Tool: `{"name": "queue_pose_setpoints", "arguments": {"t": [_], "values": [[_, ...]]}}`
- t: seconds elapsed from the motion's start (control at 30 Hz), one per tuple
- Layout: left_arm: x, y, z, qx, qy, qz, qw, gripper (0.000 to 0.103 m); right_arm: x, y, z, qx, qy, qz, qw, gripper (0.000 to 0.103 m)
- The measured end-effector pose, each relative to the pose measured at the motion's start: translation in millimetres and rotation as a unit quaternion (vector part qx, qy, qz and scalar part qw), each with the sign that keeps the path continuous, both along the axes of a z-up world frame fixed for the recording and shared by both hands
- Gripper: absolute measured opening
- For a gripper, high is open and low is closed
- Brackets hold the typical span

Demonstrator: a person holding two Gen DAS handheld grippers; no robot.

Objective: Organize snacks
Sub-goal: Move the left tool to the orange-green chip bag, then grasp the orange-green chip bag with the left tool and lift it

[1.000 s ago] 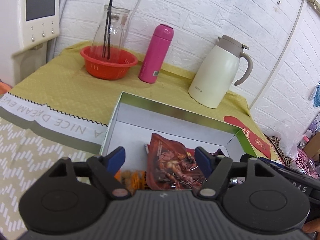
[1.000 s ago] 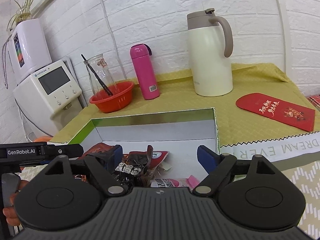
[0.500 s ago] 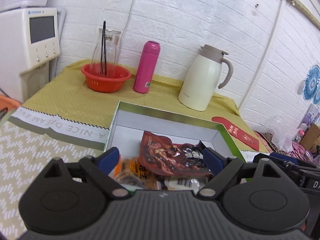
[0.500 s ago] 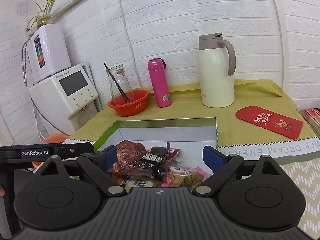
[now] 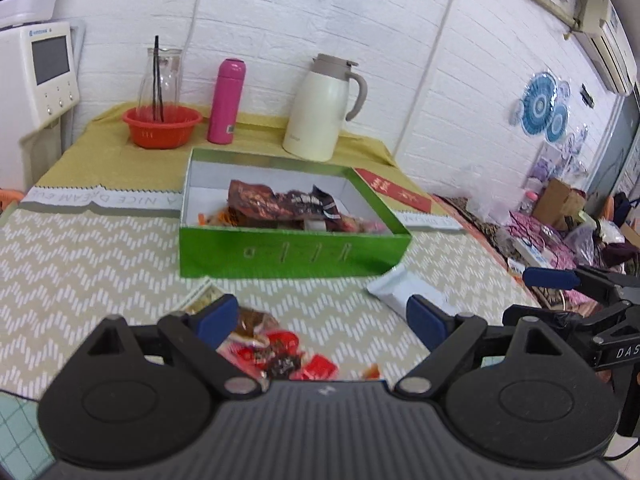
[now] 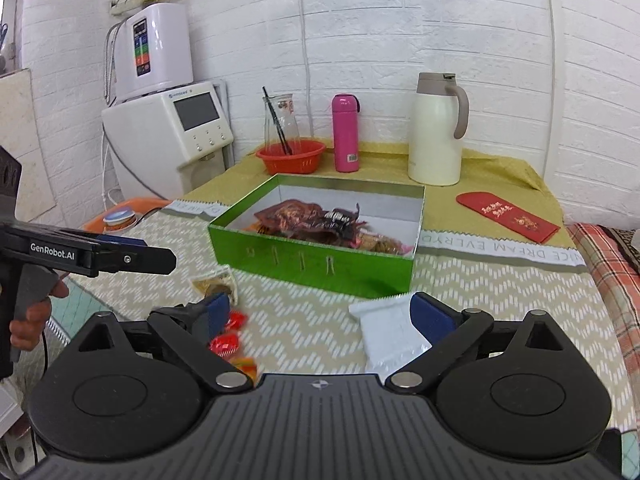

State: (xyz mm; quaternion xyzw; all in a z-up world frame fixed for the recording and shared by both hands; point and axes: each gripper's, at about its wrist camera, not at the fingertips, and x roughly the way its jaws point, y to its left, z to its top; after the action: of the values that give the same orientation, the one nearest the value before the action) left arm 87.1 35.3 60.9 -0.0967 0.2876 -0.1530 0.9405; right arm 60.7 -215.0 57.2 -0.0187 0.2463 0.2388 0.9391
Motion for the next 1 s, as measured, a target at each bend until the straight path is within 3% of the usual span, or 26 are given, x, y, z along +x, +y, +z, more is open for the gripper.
{"name": "queue_pose_setpoints", "arguments": {"t": [0.17, 0.3, 0.57, 0.67, 0.77, 1.0], "values": [[-29.0, -9.2, -35.7, -0.018, 0.051, -0.028, 0.9982, 0.088, -37.1, 5.3, -33.9, -0.046, -0.014, 0.044, 0.998, 0.103], [-44.1, -13.5, -57.3, -0.051, 0.073, -0.024, 0.9958, 0.088, -40.5, 19.2, -57.0, -0.084, -0.007, 0.084, 0.993, 0.103], [-52.3, -5.0, -76.0, -0.111, 0.096, 0.013, 0.9891, 0.086, -21.1, 52.2, -72.7, -0.072, -0.002, 0.139, 0.988, 0.103], [-47.1, -2.5, -79.7, -0.106, 0.106, 0.025, 0.9883, 0.078, -15.6, 64.4, -83.8, -0.08, 0.007, 0.147, 0.986, 0.103], [-38.9, -0.4, -84.4, -0.129, 0.119, 0.014, 0.9844, 0.071, -14.0, 68.3, -94.1, -0.068, 0.045, 0.159, 0.984, 0.103], [-23.4, -14.3, -88.5, -0.122, 0.121, -0.013, 0.985, 0.049, -39.0, 65.3, -99.5, -0.083, 0.031, 0.159, 0.983, 0.103]]}}
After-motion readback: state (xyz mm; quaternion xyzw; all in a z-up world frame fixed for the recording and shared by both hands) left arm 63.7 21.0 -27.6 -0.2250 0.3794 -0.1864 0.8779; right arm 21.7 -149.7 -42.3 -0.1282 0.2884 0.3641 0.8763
